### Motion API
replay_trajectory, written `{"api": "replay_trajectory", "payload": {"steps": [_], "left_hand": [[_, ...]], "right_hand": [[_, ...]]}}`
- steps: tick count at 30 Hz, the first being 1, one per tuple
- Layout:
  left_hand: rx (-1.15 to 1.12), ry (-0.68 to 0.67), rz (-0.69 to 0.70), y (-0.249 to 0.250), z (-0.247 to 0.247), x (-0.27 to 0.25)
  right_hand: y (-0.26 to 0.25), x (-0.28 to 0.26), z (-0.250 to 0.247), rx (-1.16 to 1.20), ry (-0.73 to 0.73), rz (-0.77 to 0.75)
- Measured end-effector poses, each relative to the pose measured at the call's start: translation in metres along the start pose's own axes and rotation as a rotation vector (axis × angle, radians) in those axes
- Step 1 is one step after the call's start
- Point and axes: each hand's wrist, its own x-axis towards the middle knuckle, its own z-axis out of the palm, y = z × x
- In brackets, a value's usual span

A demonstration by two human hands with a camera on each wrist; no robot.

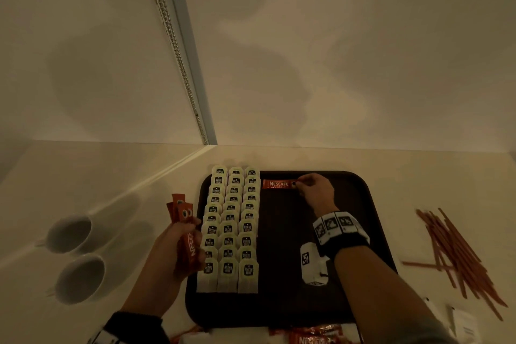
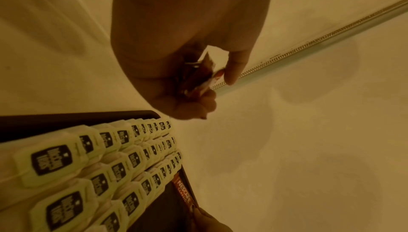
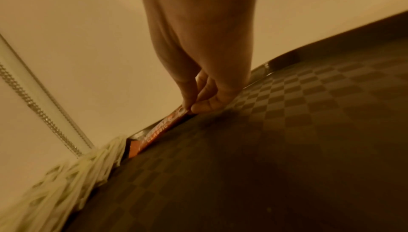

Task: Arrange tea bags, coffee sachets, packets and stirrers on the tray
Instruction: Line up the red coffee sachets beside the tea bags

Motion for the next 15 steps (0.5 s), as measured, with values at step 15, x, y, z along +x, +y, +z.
{"api": "replay_trajectory", "payload": {"steps": [15], "left_hand": [[0.137, 0.054, 0.107, 0.002, 0.007, -0.005]], "right_hand": [[-0.008, 0.003, 0.007, -0.196, 0.106, -0.002]]}}
